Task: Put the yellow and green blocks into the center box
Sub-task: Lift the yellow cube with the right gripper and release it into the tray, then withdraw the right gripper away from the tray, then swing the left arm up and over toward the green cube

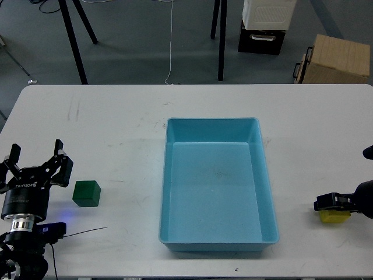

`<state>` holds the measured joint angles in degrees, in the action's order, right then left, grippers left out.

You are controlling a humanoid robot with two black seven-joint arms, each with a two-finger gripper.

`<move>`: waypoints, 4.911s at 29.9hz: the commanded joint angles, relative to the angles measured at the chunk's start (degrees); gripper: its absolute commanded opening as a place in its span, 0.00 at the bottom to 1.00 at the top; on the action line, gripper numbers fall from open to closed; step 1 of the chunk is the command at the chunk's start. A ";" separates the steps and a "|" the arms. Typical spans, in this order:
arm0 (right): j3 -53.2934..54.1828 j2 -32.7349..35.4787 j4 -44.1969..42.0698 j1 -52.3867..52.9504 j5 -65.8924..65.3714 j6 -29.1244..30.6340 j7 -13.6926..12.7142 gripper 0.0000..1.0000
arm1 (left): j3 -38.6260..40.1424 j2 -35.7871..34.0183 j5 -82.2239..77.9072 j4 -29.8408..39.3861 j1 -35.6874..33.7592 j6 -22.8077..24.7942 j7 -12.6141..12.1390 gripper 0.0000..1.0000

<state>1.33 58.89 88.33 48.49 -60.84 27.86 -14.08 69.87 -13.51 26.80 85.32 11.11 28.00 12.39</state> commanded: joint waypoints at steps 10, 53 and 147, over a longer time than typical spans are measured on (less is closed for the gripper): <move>-0.71 5.54 6.14 19.68 13.36 -0.53 -0.42 0.00 | 0.00 0.06 0.01 -0.24 -0.83 0.00 0.00 1.00; -10.75 -26.74 -21.00 39.23 42.80 -2.99 -0.86 1.00 | 0.00 0.85 -0.08 -0.24 -2.50 0.00 0.00 1.00; 82.87 -30.94 -5.54 -66.68 95.91 0.14 9.51 1.00 | -88.72 -37.39 -44.88 11.53 -92.38 -16.22 -4.65 1.00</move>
<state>83.60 28.07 81.65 -17.68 35.06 28.00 -4.66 -7.07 -53.27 -10.86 94.65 -73.30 11.82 9.98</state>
